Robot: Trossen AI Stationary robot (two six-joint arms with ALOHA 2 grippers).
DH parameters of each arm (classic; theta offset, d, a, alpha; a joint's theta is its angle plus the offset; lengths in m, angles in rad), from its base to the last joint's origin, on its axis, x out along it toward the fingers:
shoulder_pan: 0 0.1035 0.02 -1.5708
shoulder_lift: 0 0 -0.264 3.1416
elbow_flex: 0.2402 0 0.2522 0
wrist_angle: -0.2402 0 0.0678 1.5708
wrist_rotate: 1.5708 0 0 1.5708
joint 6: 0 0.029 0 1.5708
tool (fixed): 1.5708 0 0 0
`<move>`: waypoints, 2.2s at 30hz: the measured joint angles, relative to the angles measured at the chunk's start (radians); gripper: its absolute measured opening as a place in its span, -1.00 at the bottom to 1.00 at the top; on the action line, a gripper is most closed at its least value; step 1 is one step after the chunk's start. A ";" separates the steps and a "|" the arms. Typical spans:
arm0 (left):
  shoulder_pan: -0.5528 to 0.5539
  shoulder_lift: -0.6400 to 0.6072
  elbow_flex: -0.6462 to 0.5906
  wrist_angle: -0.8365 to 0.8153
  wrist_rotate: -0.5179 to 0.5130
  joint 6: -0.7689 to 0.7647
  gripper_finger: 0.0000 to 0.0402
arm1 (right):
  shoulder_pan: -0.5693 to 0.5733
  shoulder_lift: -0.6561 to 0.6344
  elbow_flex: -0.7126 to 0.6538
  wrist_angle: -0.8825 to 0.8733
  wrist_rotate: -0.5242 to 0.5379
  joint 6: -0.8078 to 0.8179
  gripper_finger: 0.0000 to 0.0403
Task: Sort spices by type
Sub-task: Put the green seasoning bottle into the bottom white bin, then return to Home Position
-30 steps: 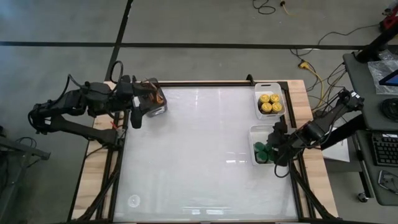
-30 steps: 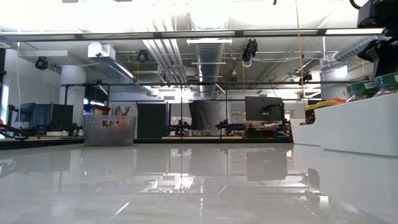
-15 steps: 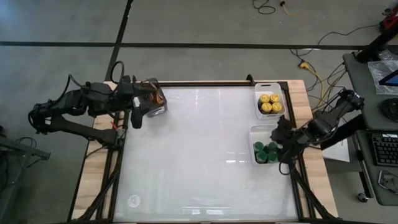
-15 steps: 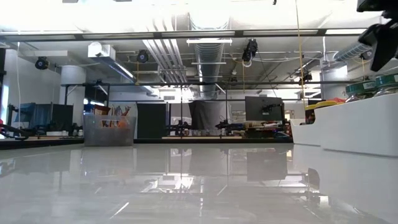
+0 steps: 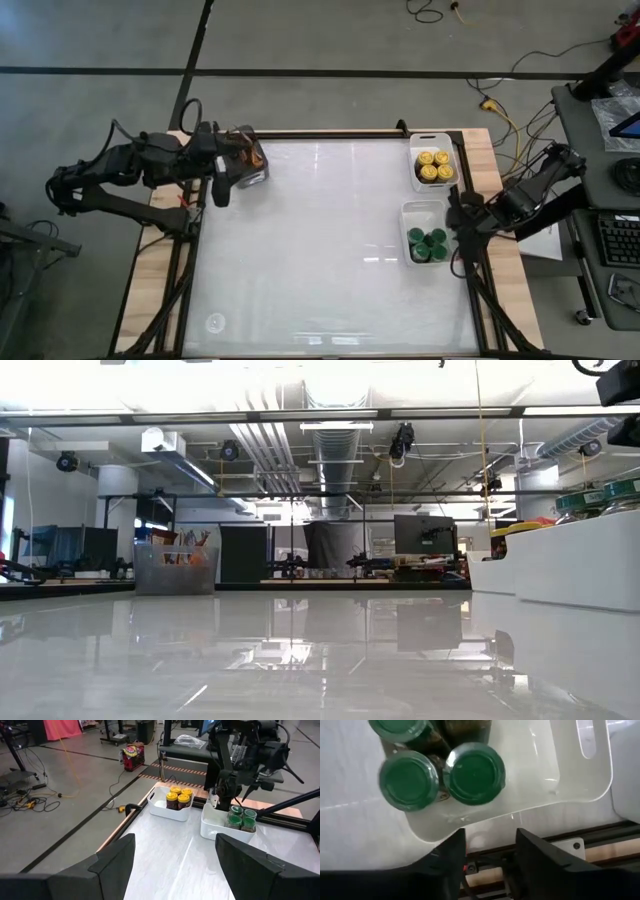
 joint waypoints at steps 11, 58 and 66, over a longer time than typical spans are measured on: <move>0.000 0.023 0.000 -0.001 0.001 0.000 0.30 | 0.000 0.062 -0.018 0.022 0.008 -0.054 -0.71; -0.014 0.072 0.000 0.021 0.140 0.000 0.30 | -0.113 0.222 -0.029 0.151 -0.146 -0.150 -0.94; -0.014 0.123 0.000 0.089 0.251 0.019 0.30 | -0.114 0.190 0.079 0.034 -0.183 -0.149 -0.94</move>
